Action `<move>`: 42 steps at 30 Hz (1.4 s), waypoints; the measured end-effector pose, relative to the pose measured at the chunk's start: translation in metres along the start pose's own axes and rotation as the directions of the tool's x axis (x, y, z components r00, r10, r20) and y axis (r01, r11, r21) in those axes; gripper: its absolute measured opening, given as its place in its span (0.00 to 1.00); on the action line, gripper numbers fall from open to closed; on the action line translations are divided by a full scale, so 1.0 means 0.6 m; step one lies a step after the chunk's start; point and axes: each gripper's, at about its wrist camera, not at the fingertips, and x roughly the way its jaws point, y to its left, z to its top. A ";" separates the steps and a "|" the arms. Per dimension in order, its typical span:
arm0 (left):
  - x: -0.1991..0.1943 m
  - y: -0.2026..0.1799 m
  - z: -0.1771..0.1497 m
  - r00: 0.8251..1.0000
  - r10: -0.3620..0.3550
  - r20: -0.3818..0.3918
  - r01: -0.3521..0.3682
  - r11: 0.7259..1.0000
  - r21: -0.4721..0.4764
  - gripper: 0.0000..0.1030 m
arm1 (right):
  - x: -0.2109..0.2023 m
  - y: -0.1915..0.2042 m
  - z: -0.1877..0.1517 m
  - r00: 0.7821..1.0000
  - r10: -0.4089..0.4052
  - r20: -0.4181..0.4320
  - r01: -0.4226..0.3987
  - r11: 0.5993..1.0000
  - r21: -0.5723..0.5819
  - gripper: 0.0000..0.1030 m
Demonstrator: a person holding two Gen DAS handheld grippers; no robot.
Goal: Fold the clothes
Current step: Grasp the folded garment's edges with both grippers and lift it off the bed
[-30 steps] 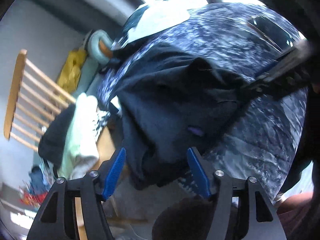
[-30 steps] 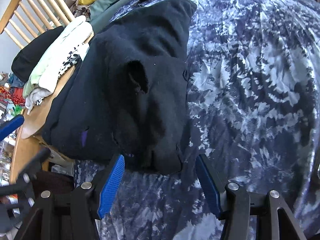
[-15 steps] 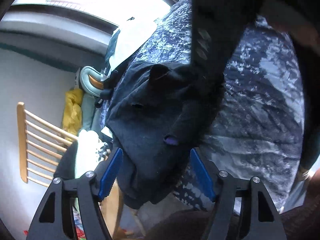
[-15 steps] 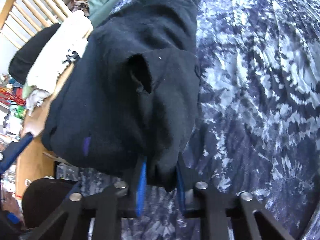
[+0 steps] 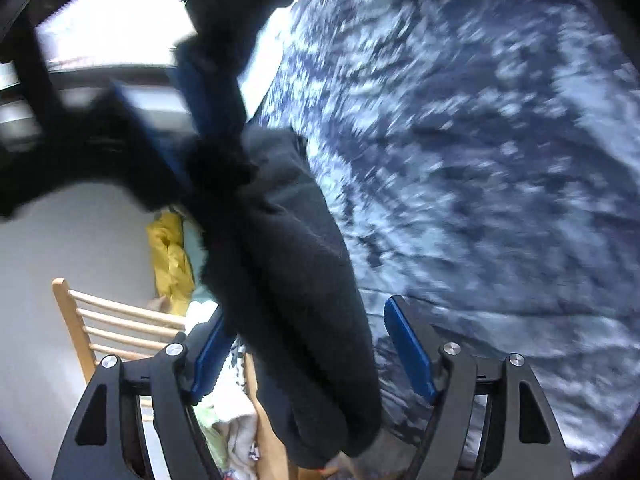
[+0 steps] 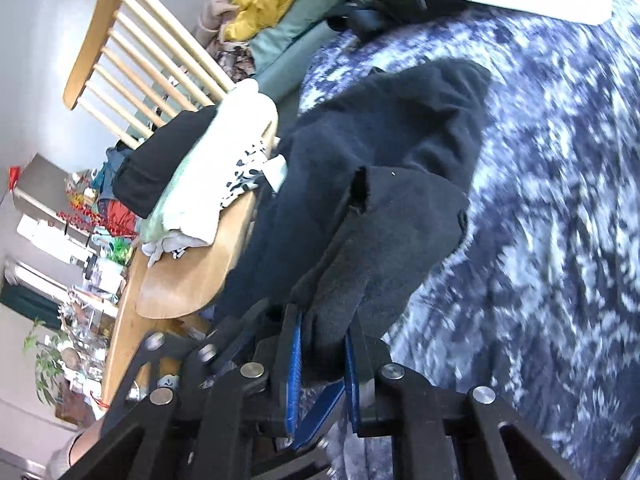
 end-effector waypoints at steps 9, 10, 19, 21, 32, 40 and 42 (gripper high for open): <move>0.036 0.045 -0.020 0.995 0.078 -0.055 -0.081 0.995 -0.050 0.18 | -0.020 -0.014 0.006 0.999 0.031 -0.009 -0.030 0.999 0.025 0.22; 0.035 0.049 -0.023 0.994 0.092 -0.058 -0.095 0.994 -0.051 0.17 | -0.023 -0.017 0.005 0.999 0.035 -0.008 -0.035 0.999 0.037 0.33; 0.008 0.094 -0.036 0.984 0.165 -0.065 -0.173 0.974 -0.145 0.14 | -0.065 -0.101 0.034 0.986 0.119 0.119 -0.146 0.958 0.246 0.88; 0.007 0.099 -0.038 0.984 0.161 -0.069 -0.171 0.972 -0.161 0.14 | -0.028 -0.140 0.047 0.978 0.183 0.102 -0.207 0.914 0.348 0.88; 0.001 0.111 -0.045 0.981 0.185 -0.059 -0.193 0.966 -0.174 0.14 | 0.158 -0.232 0.102 0.909 0.392 0.142 -0.393 0.694 0.603 0.86; -0.014 0.101 -0.058 0.975 0.223 -0.020 -0.223 0.960 -0.170 0.14 | 0.208 -0.230 0.161 0.878 0.450 0.162 -0.445 0.646 0.620 0.84; -0.013 0.100 -0.063 0.971 0.241 -0.015 -0.240 0.958 -0.155 0.14 | 0.220 -0.224 0.167 0.873 0.464 0.151 -0.448 0.641 0.623 0.78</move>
